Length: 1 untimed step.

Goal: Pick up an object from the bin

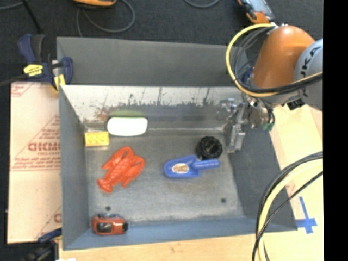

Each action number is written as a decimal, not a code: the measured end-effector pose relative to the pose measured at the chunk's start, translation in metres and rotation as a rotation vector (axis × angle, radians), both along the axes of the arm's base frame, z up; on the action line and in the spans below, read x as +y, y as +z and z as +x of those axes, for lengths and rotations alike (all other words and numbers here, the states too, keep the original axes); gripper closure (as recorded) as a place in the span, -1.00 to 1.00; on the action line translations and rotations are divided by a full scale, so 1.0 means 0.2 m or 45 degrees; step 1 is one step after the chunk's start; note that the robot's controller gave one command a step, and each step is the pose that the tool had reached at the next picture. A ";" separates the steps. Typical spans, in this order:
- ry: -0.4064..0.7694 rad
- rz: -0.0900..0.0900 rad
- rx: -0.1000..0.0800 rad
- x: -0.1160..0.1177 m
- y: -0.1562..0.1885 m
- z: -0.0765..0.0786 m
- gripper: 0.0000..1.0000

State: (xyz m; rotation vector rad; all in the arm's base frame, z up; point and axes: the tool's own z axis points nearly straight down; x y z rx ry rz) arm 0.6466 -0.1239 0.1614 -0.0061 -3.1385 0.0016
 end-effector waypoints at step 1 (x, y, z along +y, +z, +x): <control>0.003 -0.001 -0.010 0.00 0.03 0.01 -1.00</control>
Offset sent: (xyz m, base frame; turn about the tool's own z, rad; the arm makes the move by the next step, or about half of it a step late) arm -0.0658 0.0674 -0.0914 -0.1343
